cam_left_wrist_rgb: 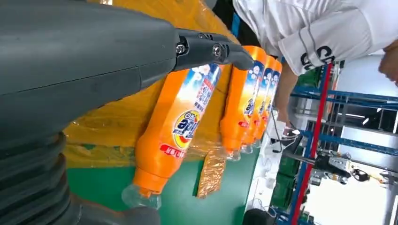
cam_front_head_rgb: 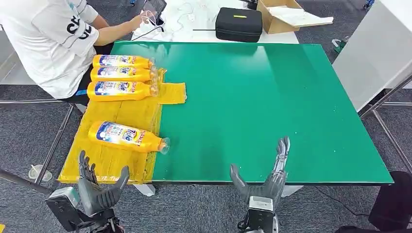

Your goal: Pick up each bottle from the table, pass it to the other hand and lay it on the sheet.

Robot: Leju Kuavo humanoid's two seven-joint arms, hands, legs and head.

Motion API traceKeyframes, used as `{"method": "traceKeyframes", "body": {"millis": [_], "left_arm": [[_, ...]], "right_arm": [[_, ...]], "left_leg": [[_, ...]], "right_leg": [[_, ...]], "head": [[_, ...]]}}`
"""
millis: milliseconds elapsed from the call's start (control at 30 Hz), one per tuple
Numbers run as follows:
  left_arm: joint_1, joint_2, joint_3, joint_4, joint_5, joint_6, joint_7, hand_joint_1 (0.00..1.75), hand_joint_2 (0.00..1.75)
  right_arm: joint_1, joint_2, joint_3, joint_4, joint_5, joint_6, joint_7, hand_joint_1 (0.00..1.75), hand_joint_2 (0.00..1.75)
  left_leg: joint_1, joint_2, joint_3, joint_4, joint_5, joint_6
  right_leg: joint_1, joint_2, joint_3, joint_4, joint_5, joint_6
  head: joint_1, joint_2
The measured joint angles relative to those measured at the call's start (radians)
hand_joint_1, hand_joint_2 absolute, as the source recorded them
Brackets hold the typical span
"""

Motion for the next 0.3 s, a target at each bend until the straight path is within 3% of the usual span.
{"method": "traceKeyframes", "body": {"millis": [300], "left_arm": [[-0.001, -0.006, 0.001, 0.003, 0.034, 0.001, 0.0, 0.0, 1.75]], "right_arm": [[0.001, 0.002, -0.007, 0.002, -0.006, 0.0, 0.0, 0.0, 1.75]], "left_leg": [[0.0, 0.0, 0.0, 0.0, 0.0, 0.0]], "right_leg": [[0.0, 0.0, 0.0, 0.0, 0.0, 0.0]], "head": [[0.0, 0.0]]}}
